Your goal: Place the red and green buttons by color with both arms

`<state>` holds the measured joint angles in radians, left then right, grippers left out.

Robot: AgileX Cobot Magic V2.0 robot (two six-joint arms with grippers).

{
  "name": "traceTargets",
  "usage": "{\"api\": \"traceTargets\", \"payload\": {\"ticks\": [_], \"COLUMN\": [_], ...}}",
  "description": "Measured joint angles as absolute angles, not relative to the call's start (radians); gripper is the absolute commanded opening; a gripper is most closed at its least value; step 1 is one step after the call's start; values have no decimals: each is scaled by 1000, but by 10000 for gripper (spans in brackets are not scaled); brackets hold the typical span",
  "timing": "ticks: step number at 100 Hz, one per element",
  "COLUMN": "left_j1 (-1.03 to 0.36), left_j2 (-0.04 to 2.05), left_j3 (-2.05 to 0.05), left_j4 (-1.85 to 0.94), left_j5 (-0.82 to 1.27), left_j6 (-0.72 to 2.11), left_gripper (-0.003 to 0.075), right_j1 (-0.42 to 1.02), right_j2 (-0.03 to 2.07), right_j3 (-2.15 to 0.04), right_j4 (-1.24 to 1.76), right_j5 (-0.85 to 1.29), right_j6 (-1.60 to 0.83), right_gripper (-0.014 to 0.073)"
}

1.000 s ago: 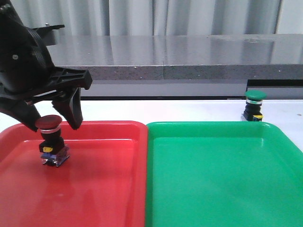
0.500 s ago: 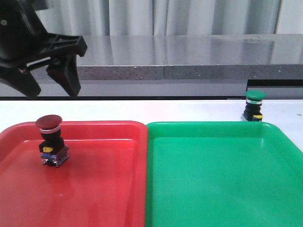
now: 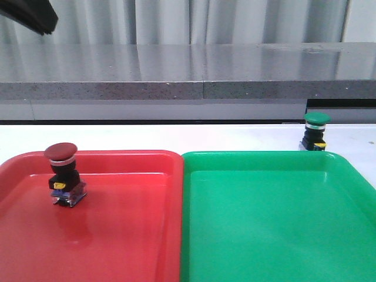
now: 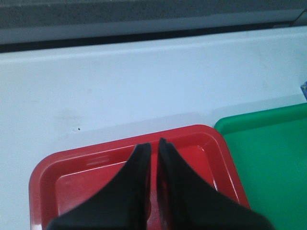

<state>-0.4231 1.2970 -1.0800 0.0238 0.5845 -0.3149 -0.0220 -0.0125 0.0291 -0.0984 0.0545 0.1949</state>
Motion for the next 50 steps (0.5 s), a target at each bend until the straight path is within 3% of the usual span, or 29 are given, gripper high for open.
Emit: {"api": "traceTargets", "payload": {"ticks": [50], "left_j1": [-377], "left_j2": [1070], "left_j3": [-973], "left_j4": [86], "left_j5": [563], "left_j6": [-355], "left_gripper": [-20], "right_j1": [-22], "right_j2": [-12], "right_j3": [29], "right_j4": [-98], "right_j5": [55], "right_j6": [195], "right_gripper": [-64]}}
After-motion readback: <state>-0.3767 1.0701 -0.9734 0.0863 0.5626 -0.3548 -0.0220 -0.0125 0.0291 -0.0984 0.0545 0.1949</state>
